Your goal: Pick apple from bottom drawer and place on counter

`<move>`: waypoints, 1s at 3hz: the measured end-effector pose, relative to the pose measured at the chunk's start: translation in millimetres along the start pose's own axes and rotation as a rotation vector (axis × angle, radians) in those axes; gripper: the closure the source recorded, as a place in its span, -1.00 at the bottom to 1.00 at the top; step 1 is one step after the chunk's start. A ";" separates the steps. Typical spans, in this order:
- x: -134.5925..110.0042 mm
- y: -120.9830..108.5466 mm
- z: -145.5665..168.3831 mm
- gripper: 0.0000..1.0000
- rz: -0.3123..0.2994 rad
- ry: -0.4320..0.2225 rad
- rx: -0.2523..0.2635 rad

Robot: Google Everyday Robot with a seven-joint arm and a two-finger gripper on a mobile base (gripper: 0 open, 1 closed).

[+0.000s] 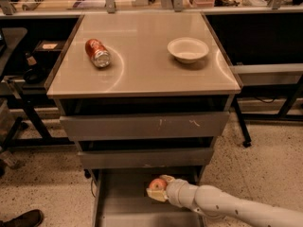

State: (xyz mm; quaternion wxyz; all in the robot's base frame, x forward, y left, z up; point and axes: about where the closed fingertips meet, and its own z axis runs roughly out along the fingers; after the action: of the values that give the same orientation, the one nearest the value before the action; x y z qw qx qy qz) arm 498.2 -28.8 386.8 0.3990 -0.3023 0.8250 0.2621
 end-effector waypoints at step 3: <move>-34.8 9.1 -25.8 1.00 -0.018 0.012 0.004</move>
Offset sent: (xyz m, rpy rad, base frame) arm 0.0020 0.0005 0.0312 -0.0290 0.0002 0.0253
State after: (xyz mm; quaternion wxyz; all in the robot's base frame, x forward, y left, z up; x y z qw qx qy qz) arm 496.3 -29.9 431.0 0.3972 -0.3103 0.8251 0.2552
